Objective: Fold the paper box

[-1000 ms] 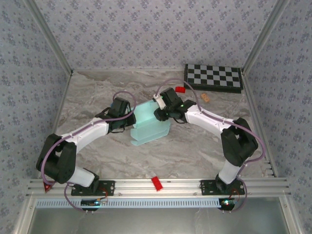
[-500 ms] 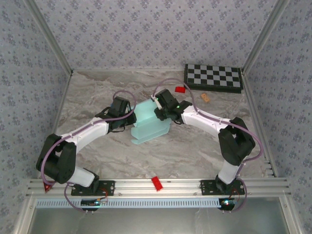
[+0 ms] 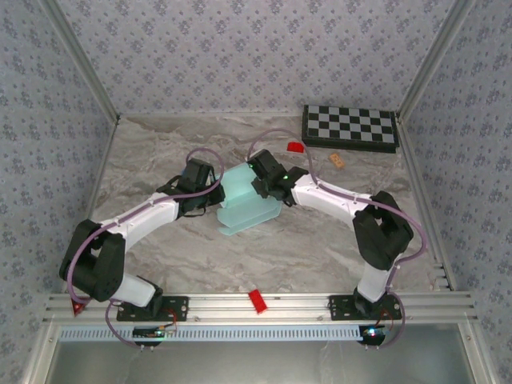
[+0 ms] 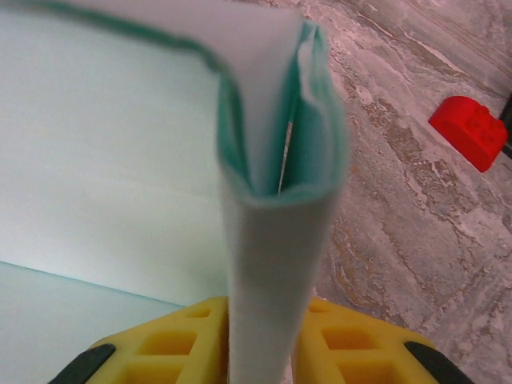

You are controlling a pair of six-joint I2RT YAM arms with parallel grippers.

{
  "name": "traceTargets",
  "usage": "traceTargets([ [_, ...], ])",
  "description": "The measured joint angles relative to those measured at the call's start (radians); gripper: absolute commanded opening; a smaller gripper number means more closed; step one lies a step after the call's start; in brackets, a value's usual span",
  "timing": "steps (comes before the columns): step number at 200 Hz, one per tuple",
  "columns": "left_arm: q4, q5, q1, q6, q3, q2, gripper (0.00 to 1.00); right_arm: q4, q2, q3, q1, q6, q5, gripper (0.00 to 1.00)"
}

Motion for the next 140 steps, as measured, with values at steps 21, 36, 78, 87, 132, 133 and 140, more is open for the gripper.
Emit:
traceTargets([
  [21, 0.000, 0.003, 0.000, 0.000, 0.000, 0.000, 0.00, -0.013, 0.011, 0.011, 0.016, 0.000, 0.048, 0.26],
  [36, 0.000, 0.003, 0.000, -0.001, 0.000, 0.000, 0.00, -0.023, 0.023, 0.023, 0.027, 0.001, 0.085, 0.25],
  [78, 0.002, 0.003, -0.002, -0.006, 0.000, 0.000, 0.00, -0.050, 0.046, 0.048, 0.050, 0.006, 0.171, 0.24],
  [87, 0.004, 0.004, -0.003, -0.007, 0.000, 0.000, 0.00, -0.057, 0.051, 0.053, 0.052, 0.010, 0.186, 0.24],
  [132, 0.008, 0.006, -0.003, -0.007, 0.001, 0.000, 0.00, -0.087, 0.081, 0.088, 0.062, 0.036, 0.248, 0.22],
  [133, 0.008, 0.006, -0.003, -0.008, 0.002, 0.000, 0.00, -0.087, 0.082, 0.089, 0.062, 0.037, 0.248, 0.21],
  [140, 0.009, 0.006, -0.003, -0.008, 0.002, 0.000, 0.00, -0.093, 0.088, 0.095, 0.063, 0.043, 0.256, 0.20],
])
